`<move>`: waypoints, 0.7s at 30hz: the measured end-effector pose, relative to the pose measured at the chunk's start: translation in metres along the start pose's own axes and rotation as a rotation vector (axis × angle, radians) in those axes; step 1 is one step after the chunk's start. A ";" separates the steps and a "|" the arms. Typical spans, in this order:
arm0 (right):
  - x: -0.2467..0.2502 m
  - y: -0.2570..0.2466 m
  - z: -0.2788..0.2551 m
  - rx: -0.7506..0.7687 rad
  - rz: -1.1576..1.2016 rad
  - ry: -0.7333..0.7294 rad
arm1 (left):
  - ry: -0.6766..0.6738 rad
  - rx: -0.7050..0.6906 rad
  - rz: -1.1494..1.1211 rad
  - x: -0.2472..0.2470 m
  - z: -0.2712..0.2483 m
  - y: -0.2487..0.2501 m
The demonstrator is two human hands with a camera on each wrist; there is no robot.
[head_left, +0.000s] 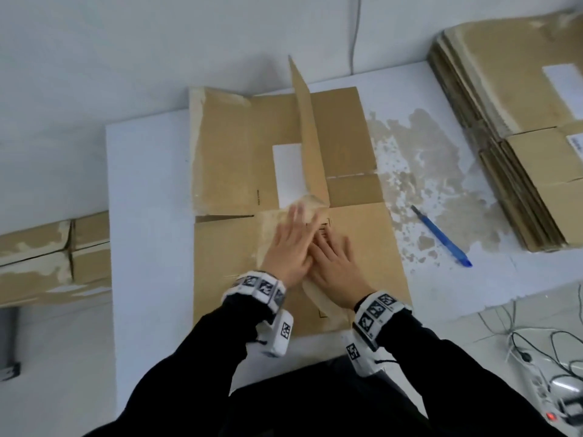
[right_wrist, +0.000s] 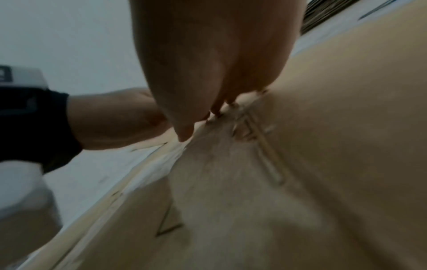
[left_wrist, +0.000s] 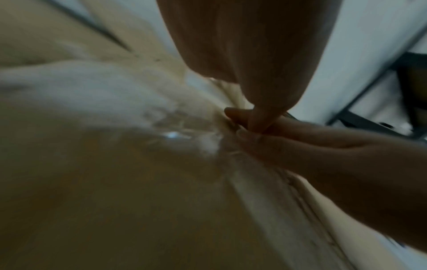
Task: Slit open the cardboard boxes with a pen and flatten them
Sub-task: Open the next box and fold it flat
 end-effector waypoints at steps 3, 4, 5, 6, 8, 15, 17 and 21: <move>0.000 0.034 -0.011 -0.107 -0.042 0.003 | -0.098 0.173 0.041 -0.006 -0.021 -0.061; 0.005 0.048 -0.020 -0.171 -0.041 0.025 | -0.084 0.235 0.025 -0.006 -0.030 -0.080; 0.010 0.060 -0.029 -0.230 -0.038 0.038 | -0.062 0.290 0.002 -0.006 -0.039 -0.097; 0.014 0.068 -0.037 -0.273 -0.030 0.036 | -0.037 0.326 -0.012 -0.004 -0.049 -0.109; 0.023 0.070 -0.042 -0.340 -0.016 0.042 | 0.025 0.370 -0.013 -0.001 -0.065 -0.119; 0.092 0.025 0.068 -0.050 0.189 0.504 | 0.489 0.357 -0.369 0.080 -0.003 -0.082; 0.101 0.018 0.127 -0.062 0.134 0.350 | 0.418 0.266 -0.288 0.098 0.047 -0.078; 0.096 0.024 0.198 -0.120 -0.061 0.074 | 0.101 0.211 -0.110 0.100 0.124 -0.083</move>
Point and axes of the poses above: each hand's wrist, its own z-axis towards the middle knuckle, its own x-axis out of the back of the hand, y = z × x, the point moved 2 cm from there along z, towards the middle knuckle, and after that the axes turned 6 degrees about x, right-handed, at the moved point
